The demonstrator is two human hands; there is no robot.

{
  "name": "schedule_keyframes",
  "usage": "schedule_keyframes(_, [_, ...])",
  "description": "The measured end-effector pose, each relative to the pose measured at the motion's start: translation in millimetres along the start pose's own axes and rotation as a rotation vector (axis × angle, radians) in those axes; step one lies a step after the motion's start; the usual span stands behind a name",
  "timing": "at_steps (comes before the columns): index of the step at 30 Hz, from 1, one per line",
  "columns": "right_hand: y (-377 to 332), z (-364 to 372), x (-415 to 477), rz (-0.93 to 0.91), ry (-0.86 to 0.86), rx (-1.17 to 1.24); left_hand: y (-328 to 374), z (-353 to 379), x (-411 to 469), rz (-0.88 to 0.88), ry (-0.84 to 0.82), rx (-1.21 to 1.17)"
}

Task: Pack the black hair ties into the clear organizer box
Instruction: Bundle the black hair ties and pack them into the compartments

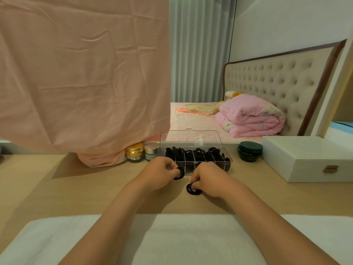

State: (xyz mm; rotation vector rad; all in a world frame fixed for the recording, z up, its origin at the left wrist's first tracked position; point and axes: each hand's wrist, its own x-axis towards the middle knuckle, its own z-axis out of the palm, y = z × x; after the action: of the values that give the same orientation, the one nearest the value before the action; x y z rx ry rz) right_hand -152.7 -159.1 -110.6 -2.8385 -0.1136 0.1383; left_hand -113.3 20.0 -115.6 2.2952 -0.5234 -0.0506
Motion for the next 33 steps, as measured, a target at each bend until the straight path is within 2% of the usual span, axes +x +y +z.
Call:
schedule_keyframes(3, [2,0,-3,0.000,0.011,0.041,-2,-4,-2,-0.044,-0.033,-0.083])
schedule_keyframes(7, [-1,-2,-10,-0.035,0.137,0.527,1,-4,-5,-0.120,-0.074,-0.290])
schedule_keyframes(8, [-3,-3,-9,-0.039,0.172,0.583,2,-3,-6,-0.152,-0.095,-0.386])
schedule_keyframes(12, [-9,1,-4,0.009,0.391,0.543,4,-2,-6,-0.279,-0.164,-0.724])
schedule_keyframes(15, [-11,4,-4,0.011,0.438,0.499,5,-3,-5,-0.323,-0.203,-0.836])
schedule_keyframes(21, [-14,2,-7,-0.014,0.417,0.467,3,-5,-4,-0.231,-0.141,-0.648])
schedule_keyframes(27, [-2,-21,-10,-0.016,0.154,0.816,12,-18,-4,-0.111,-0.203,-0.647])
schedule_keyframes(30, [0,-34,-5,0.051,0.186,0.966,18,-22,6,-0.085,-0.149,-0.604])
schedule_keyframes(33, [-1,-48,5,0.098,0.289,0.900,17,-20,23,0.034,0.042,-0.315])
